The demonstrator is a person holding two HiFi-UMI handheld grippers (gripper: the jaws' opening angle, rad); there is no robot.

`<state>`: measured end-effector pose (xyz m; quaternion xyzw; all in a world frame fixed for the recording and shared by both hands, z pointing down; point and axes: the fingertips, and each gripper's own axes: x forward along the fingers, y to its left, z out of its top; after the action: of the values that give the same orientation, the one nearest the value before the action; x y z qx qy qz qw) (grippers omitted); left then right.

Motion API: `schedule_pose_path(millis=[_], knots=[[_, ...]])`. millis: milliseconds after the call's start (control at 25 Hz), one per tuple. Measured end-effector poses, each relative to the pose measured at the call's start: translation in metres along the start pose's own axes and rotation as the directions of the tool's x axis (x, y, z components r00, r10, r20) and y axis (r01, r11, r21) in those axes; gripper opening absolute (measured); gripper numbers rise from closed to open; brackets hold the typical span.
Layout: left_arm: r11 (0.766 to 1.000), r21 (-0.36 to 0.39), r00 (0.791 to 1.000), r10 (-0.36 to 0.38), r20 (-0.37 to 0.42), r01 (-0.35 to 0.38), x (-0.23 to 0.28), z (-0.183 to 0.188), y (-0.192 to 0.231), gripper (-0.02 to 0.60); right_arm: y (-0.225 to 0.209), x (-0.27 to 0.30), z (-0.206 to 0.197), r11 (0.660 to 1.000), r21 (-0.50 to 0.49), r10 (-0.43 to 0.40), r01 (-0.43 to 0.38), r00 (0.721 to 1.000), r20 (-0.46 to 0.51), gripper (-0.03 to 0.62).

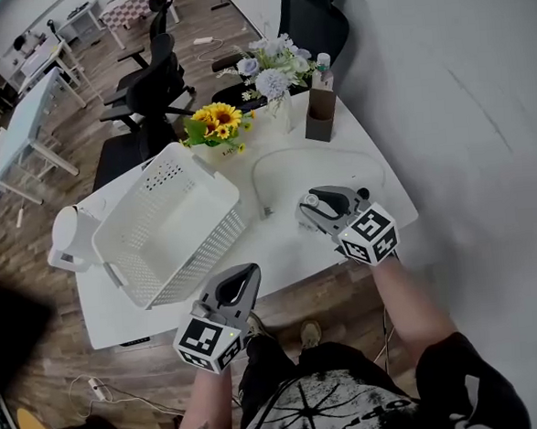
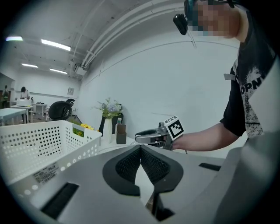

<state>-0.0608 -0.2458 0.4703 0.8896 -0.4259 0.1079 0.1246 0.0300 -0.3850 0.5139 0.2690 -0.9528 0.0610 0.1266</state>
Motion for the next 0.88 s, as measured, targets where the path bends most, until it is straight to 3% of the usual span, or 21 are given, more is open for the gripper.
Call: schedule_pose_path(millis=[280, 560, 880], knots=[[1.0, -0.012, 1.0, -0.019, -0.003, 0.019, 0.002, -0.007, -0.001, 0.01, 0.0, 0.0, 0.0, 0.999, 0.029, -0.035, 0.034, 0.999, 0.032, 0.152], [0.998, -0.061, 0.999, -0.029, 0.036, 0.031, -0.001, -0.002, -0.002, 0.011, 0.0, 0.002, -0.002, 0.998, 0.028, -0.06, 0.061, 0.998, -0.018, 0.152], [0.999, -0.045, 0.998, -0.018, 0.056, 0.02, -0.002, 0.007, -0.01, 0.011, 0.003, -0.005, 0.002, 0.996, 0.005, -0.086, 0.087, 0.994, -0.072, 0.196]])
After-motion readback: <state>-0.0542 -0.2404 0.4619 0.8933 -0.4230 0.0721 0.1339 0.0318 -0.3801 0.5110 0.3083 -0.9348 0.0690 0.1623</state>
